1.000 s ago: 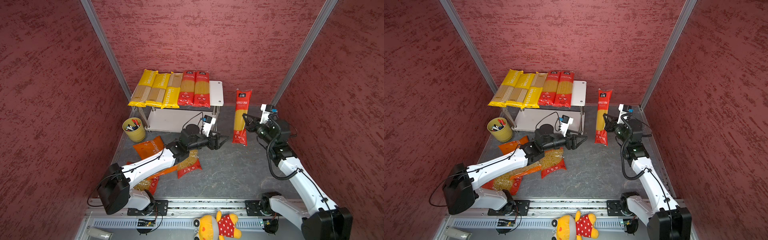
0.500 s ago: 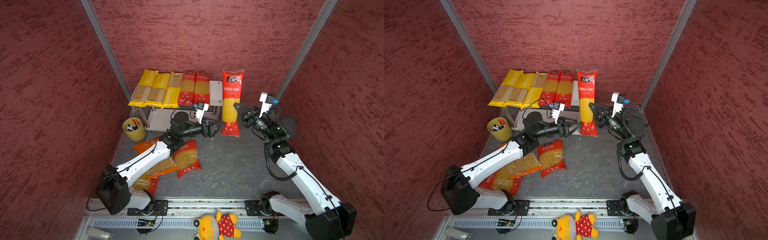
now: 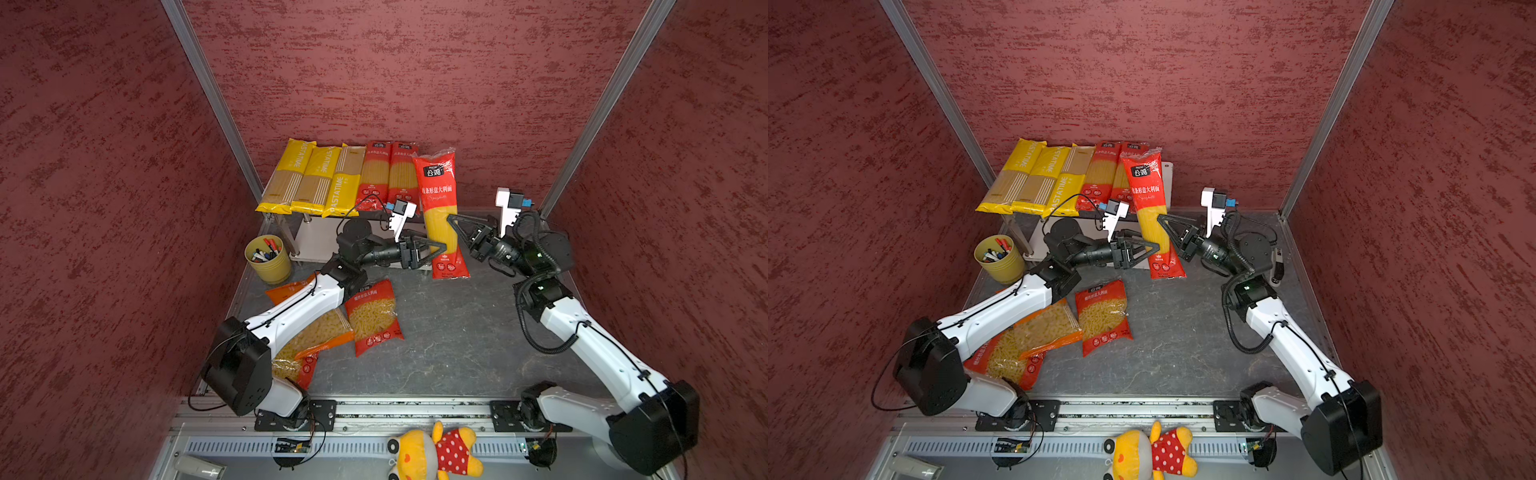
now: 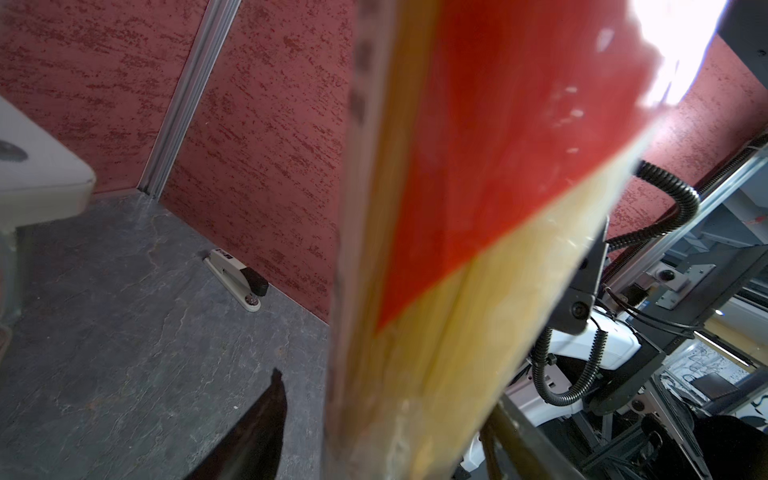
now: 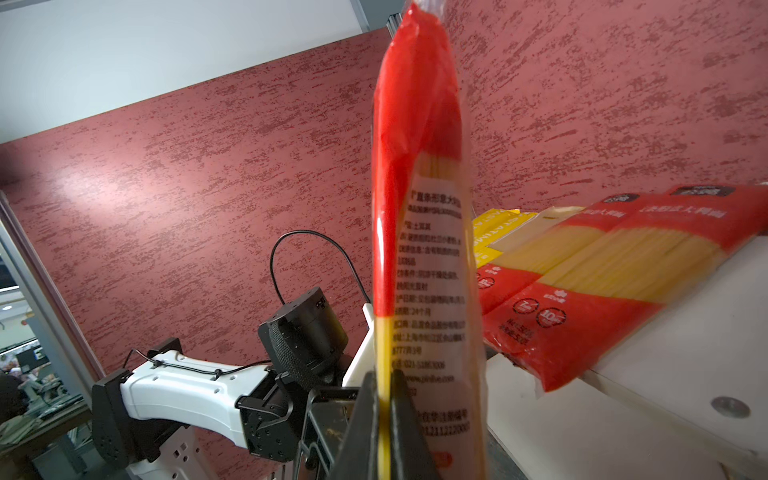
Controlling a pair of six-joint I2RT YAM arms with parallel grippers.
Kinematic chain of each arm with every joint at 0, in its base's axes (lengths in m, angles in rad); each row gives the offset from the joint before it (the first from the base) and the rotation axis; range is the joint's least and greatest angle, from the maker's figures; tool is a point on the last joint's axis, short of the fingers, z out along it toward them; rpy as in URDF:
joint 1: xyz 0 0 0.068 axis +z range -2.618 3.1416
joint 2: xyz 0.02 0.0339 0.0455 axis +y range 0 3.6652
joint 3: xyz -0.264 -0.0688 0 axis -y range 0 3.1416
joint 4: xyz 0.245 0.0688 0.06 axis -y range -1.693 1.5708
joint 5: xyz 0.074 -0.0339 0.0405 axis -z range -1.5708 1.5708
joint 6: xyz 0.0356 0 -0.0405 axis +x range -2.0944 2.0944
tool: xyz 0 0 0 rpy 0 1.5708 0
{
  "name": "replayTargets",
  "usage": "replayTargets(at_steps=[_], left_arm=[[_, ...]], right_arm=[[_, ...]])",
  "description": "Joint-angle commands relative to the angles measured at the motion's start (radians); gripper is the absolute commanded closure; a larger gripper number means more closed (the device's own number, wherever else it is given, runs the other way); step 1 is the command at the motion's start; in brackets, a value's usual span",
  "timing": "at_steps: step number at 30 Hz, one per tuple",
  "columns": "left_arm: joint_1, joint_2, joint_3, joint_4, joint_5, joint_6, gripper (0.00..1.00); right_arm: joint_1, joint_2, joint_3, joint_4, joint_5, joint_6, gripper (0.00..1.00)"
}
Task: Place and organize the pasta boxes and bags onto the shelf
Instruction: 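Carry the upright pack toward the shelf while the left gripper grasps its side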
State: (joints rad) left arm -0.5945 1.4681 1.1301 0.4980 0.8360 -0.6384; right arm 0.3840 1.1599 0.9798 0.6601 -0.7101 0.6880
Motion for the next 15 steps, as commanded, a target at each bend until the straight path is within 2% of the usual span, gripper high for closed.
replayTargets(at_steps=[1,7,15], left_arm=[[0.01,-0.013,0.03,0.083,0.052,-0.024,0.29],[0.008,-0.015,0.031,0.119,0.083,-0.04,0.34],[0.006,-0.019,0.03,0.127,0.093,-0.037,0.6]], right_arm=[[0.012,-0.019,0.062,0.255,-0.03,0.061,1.0],[0.011,0.006,0.056,0.321,-0.045,0.123,1.0],[0.011,0.011,0.035,0.277,-0.003,0.096,1.0]])
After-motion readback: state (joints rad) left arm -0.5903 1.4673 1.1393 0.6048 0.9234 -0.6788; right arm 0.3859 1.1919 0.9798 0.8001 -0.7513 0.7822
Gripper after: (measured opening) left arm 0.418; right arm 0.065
